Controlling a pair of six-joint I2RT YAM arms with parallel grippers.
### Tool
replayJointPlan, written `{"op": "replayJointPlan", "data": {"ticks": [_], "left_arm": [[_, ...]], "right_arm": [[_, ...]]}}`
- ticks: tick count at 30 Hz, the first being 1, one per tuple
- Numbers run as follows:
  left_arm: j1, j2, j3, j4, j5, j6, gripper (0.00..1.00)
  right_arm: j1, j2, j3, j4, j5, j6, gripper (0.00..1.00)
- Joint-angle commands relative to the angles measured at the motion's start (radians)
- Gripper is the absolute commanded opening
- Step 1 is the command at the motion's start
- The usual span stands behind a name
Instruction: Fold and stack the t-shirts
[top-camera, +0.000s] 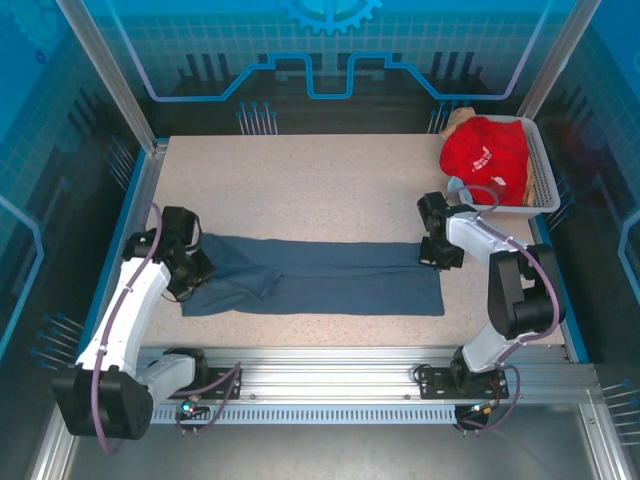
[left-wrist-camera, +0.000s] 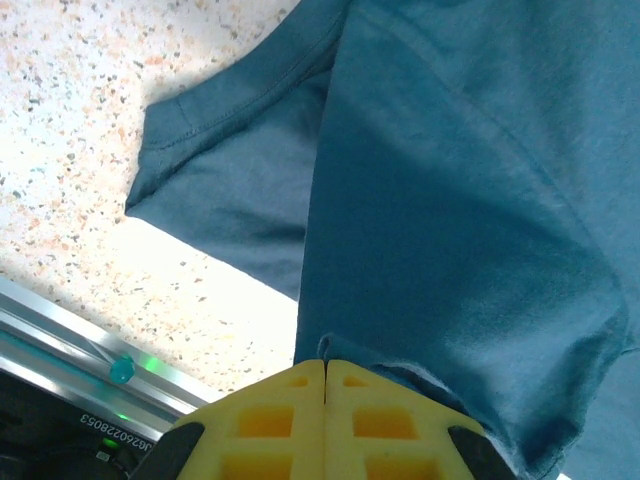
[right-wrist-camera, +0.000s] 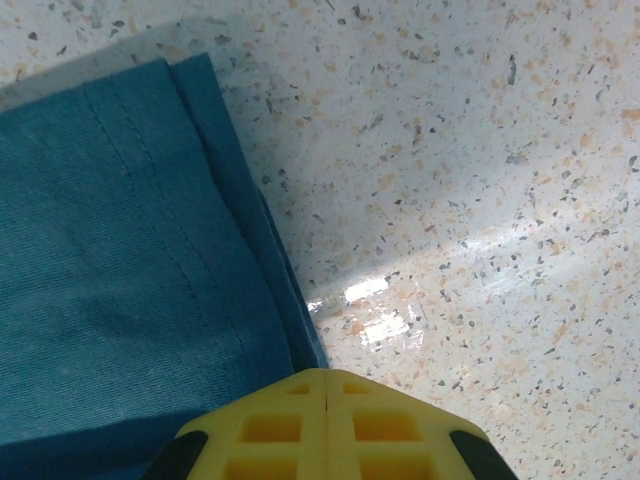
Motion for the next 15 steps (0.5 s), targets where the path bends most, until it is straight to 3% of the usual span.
{"op": "replayJointPlan", "data": {"ticks": [1, 15], "left_arm": [[-0.018, -0.040, -0.024, -0.036, -0.019, -0.018, 0.00], [-0.076, -0.139, -0.072, -0.111, 0.014, -0.117, 0.00]], "right_arm": [[0.011, 0.001, -0.001, -0.033, 0.038, 0.016, 0.00], [0.012, 0.012, 0.025, -0.058, 0.066, 0.030, 0.00]]}}
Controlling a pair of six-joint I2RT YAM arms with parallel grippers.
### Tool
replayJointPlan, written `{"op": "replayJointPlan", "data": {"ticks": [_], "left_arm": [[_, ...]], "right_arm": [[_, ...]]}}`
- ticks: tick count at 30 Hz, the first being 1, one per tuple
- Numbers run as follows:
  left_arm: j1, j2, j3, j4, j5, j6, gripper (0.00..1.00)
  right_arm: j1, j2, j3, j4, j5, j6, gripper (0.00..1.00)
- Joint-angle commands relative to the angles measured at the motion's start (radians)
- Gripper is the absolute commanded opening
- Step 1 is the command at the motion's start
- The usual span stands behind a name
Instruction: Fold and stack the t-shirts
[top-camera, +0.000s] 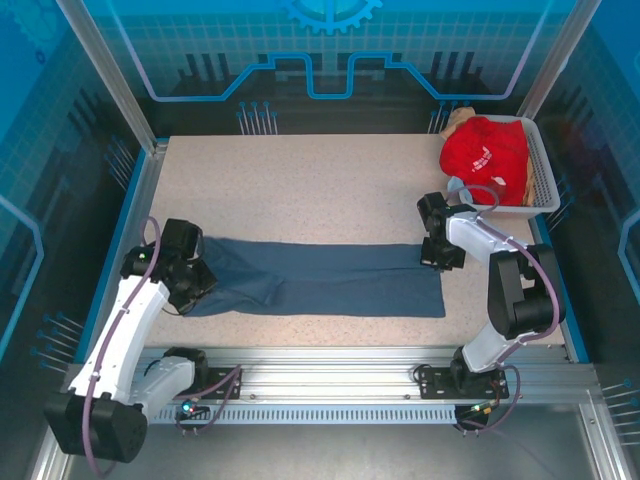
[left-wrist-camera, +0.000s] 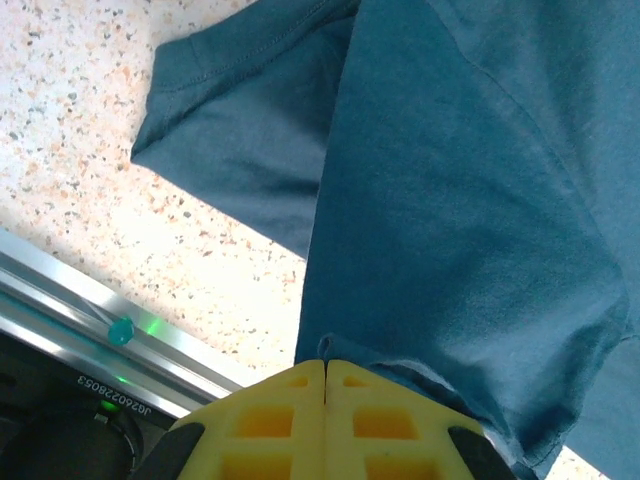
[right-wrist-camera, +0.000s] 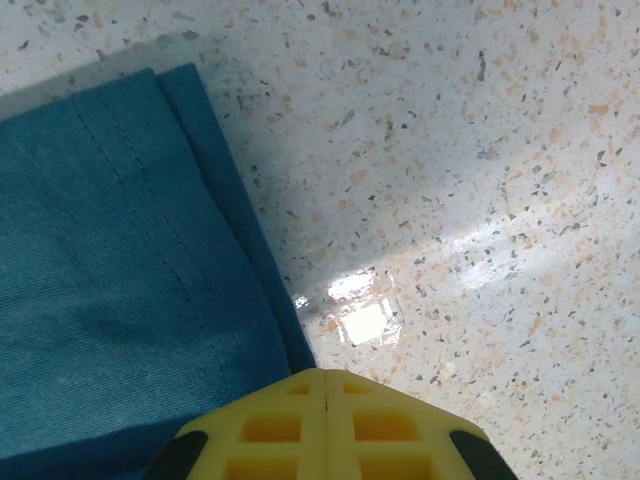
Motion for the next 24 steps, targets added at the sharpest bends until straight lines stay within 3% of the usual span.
{"op": "replayJointPlan", "data": {"ticks": [1, 7, 10, 12, 24], "left_arm": [[-0.014, -0.026, -0.032, -0.060, 0.011, -0.036, 0.00], [-0.014, -0.017, -0.083, -0.019, 0.011, -0.042, 0.00], [-0.014, -0.010, -0.093, -0.004, -0.003, -0.034, 0.00], [-0.014, 0.000, -0.097, 0.010, 0.004, -0.039, 0.00], [-0.023, 0.012, -0.117, 0.043, 0.028, -0.089, 0.00]], "right_arm": [[0.011, 0.011, 0.019, -0.033, 0.032, 0.025, 0.00], [0.015, 0.009, 0.006, -0.038, 0.028, 0.042, 0.01], [0.014, -0.025, -0.002, -0.044, 0.032, 0.046, 0.24], [0.015, -0.052, -0.004, -0.055, 0.039, 0.049, 0.34], [0.039, -0.084, 0.021, -0.062, -0.035, 0.087, 0.36]]}}
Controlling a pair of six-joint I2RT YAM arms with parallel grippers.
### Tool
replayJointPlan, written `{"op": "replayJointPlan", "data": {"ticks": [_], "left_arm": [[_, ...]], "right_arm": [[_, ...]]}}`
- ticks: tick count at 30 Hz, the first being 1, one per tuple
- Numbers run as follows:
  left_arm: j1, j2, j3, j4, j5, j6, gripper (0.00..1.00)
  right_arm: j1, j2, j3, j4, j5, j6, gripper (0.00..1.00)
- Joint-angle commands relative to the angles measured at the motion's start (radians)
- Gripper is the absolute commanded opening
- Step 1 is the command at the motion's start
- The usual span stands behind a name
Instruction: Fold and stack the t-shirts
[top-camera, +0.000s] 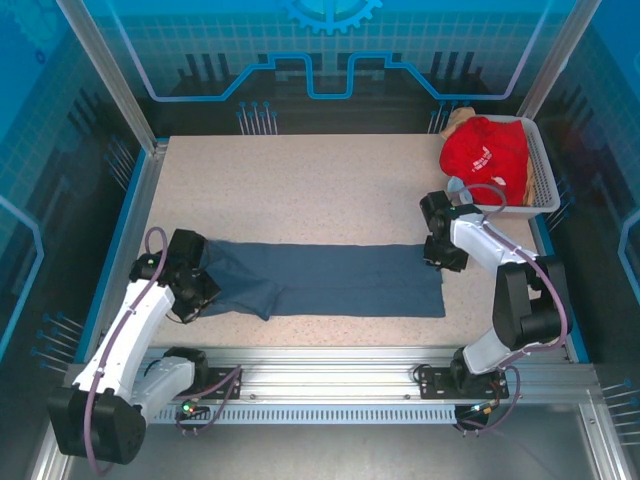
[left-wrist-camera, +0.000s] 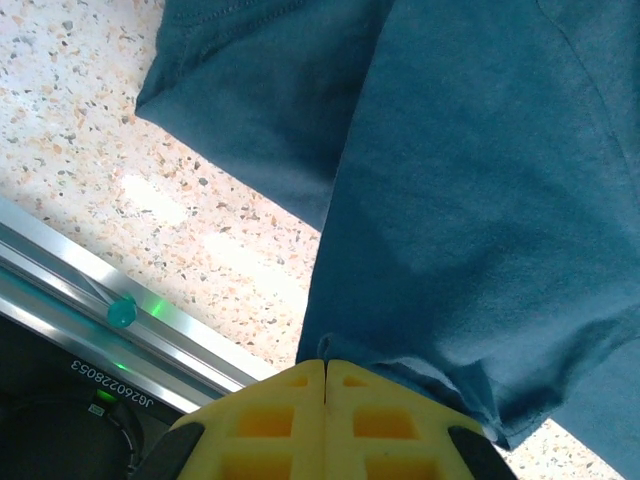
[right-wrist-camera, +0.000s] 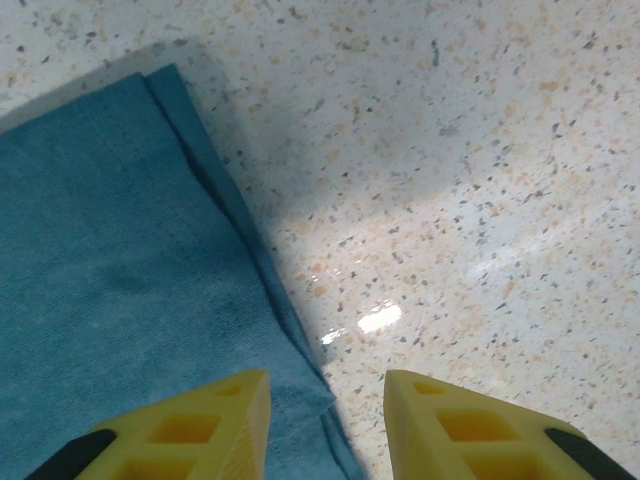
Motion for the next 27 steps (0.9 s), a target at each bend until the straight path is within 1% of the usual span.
{"op": "replayJointPlan", "data": {"ticks": [1, 2, 3, 5, 6, 7, 8, 10, 11, 12, 14, 16, 17, 20, 22, 25, 27], "left_arm": [[-0.013, 0.010, -0.009, 0.007, 0.014, -0.036, 0.00], [-0.013, 0.015, -0.006, 0.005, 0.010, -0.039, 0.00], [-0.013, 0.019, 0.001, 0.006, 0.005, -0.039, 0.05], [-0.013, 0.033, 0.037, -0.001, -0.014, -0.037, 0.32], [-0.012, 0.044, 0.069, -0.002, -0.028, -0.032, 0.41], [-0.010, 0.059, 0.097, 0.002, -0.040, -0.024, 0.46], [-0.003, 0.084, 0.138, 0.010, -0.049, -0.009, 0.48], [0.057, 0.142, 0.197, 0.049, -0.026, 0.019, 0.49], [0.110, 0.171, 0.212, 0.084, 0.002, 0.028, 0.49], [0.167, 0.203, 0.220, 0.132, 0.041, 0.032, 0.49], [0.255, 0.270, 0.221, 0.255, 0.110, 0.042, 0.49], [0.310, 0.372, 0.236, 0.367, 0.198, 0.036, 0.47], [0.325, 0.430, 0.253, 0.404, 0.234, 0.032, 0.45], [0.337, 0.572, 0.318, 0.418, 0.199, 0.058, 0.38], [0.354, 0.629, 0.327, 0.457, 0.205, 0.068, 0.34], [0.357, 0.711, 0.345, 0.499, 0.214, 0.091, 0.34], [0.359, 0.760, 0.366, 0.491, 0.199, 0.101, 0.37]], "right_arm": [[0.035, -0.010, 0.026, -0.020, -0.026, 0.029, 0.36], [0.041, -0.007, 0.030, -0.019, -0.029, 0.030, 0.36], [0.047, -0.005, 0.034, -0.019, -0.034, 0.031, 0.36], [0.053, -0.006, 0.037, -0.014, -0.052, 0.031, 0.36], [0.056, -0.011, 0.037, -0.006, -0.069, 0.027, 0.36], [0.056, -0.016, 0.034, 0.012, -0.097, 0.020, 0.36], [0.056, -0.021, 0.030, 0.036, -0.144, 0.011, 0.36], [0.062, -0.020, 0.028, 0.067, -0.214, 0.010, 0.36], [0.062, -0.017, 0.026, 0.094, -0.260, 0.006, 0.36], [0.062, -0.009, 0.025, 0.124, -0.314, 0.003, 0.36], [0.065, 0.025, 0.040, 0.157, -0.389, 0.003, 0.35], [0.078, 0.082, 0.084, 0.147, -0.424, 0.011, 0.35], [0.085, 0.122, 0.115, 0.128, -0.423, 0.019, 0.33], [0.074, 0.226, 0.189, 0.069, -0.420, 0.053, 0.29], [0.074, 0.277, 0.232, 0.037, -0.393, 0.064, 0.29], [0.069, 0.334, 0.278, 0.011, -0.373, 0.084, 0.28], [0.066, 0.379, 0.310, -0.016, -0.365, 0.096, 0.28]]}}
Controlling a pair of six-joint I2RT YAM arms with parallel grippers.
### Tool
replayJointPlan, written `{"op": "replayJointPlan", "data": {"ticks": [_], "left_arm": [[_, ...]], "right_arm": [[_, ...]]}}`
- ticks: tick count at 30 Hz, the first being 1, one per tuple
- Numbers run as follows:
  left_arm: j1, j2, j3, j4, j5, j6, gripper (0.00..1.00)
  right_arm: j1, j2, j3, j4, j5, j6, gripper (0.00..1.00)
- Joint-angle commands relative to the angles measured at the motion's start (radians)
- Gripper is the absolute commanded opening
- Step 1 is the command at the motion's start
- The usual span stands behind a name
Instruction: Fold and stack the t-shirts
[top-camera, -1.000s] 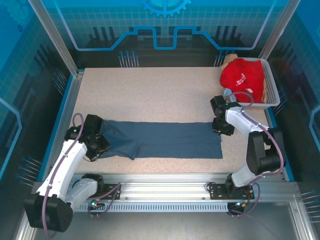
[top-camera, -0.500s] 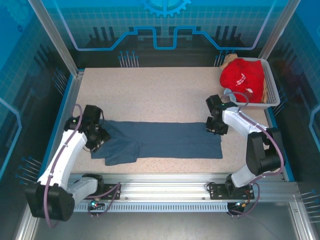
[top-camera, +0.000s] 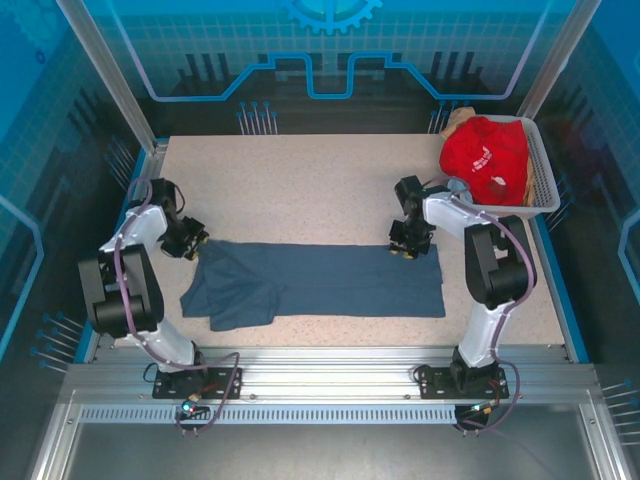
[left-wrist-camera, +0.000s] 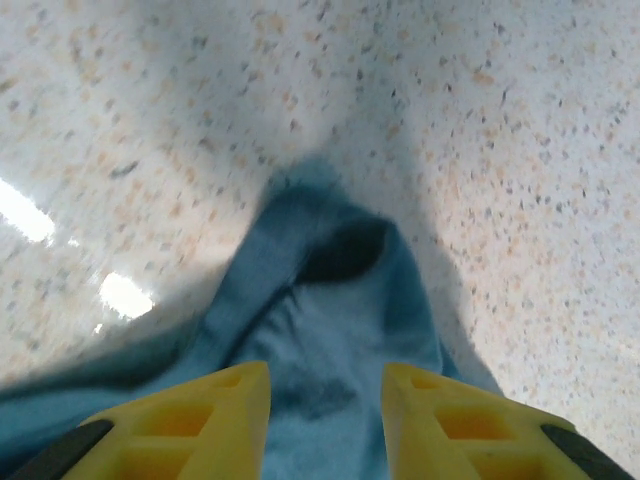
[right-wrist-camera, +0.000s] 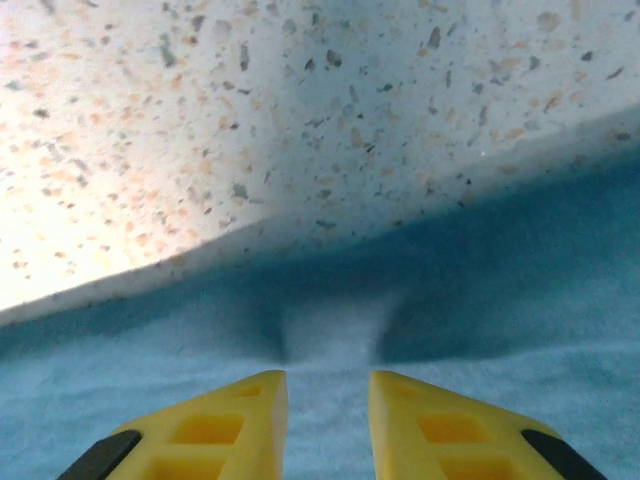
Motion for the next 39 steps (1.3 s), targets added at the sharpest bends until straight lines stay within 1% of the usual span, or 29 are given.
{"op": "replayJointPlan", "data": {"ticks": [1, 3, 5, 9, 11, 13, 18, 20, 22, 25, 27, 30, 32, 33, 35, 37, 39], "left_arm": [[0.013, 0.052, 0.043, 0.043, 0.018, 0.039, 0.37], [0.018, 0.077, 0.042, 0.072, 0.022, 0.033, 0.35], [0.022, 0.125, 0.071, 0.059, 0.016, 0.040, 0.30], [0.037, 0.253, 0.171, -0.025, -0.058, 0.055, 0.20], [0.049, 0.289, 0.206, -0.040, -0.087, 0.059, 0.18], [0.057, 0.313, 0.233, -0.043, -0.090, 0.064, 0.18], [0.058, 0.383, 0.332, -0.052, -0.007, 0.111, 0.21], [0.060, 0.390, 0.366, -0.050, 0.013, 0.123, 0.21], [0.056, 0.356, 0.376, -0.044, -0.002, 0.127, 0.23], [0.030, 0.220, 0.332, -0.046, -0.038, 0.134, 0.34], [0.003, 0.096, 0.242, -0.057, -0.039, 0.115, 0.42], [-0.061, -0.089, 0.055, -0.072, -0.042, 0.054, 0.49], [-0.089, -0.183, -0.081, -0.051, -0.023, -0.018, 0.50], [-0.101, -0.231, -0.150, -0.012, -0.006, -0.049, 0.50], [-0.108, -0.272, -0.239, 0.048, 0.017, -0.079, 0.50], [-0.108, -0.258, -0.253, 0.038, 0.015, -0.058, 0.50], [-0.107, -0.250, -0.264, 0.027, 0.007, -0.031, 0.50]], "right_arm": [[-0.005, 0.065, 0.065, -0.092, 0.015, 0.042, 0.28], [-0.012, 0.098, 0.089, -0.112, 0.030, 0.051, 0.28], [-0.021, 0.122, 0.106, -0.128, 0.043, 0.058, 0.27], [-0.044, 0.164, 0.136, -0.145, 0.043, 0.062, 0.27], [-0.053, 0.189, 0.163, -0.164, 0.050, 0.061, 0.27], [-0.061, 0.223, 0.204, -0.191, 0.053, 0.056, 0.27], [-0.076, 0.289, 0.322, -0.234, 0.043, 0.041, 0.27], [-0.090, 0.323, 0.374, -0.238, 0.012, 0.036, 0.28], [-0.103, 0.365, 0.435, -0.251, -0.021, 0.025, 0.28], [-0.109, 0.381, 0.509, -0.268, -0.018, 0.004, 0.28], [-0.105, 0.337, 0.509, -0.245, -0.013, -0.012, 0.31], [-0.084, 0.219, 0.434, -0.175, -0.007, -0.030, 0.36], [-0.061, 0.154, 0.378, -0.138, -0.012, -0.050, 0.39], [-0.045, 0.122, 0.343, -0.105, -0.035, -0.064, 0.41], [-0.018, 0.080, 0.263, -0.035, -0.103, -0.091, 0.43], [0.000, 0.055, 0.203, 0.035, -0.199, -0.106, 0.44], [0.013, 0.046, 0.163, 0.057, -0.233, -0.101, 0.44]]}}
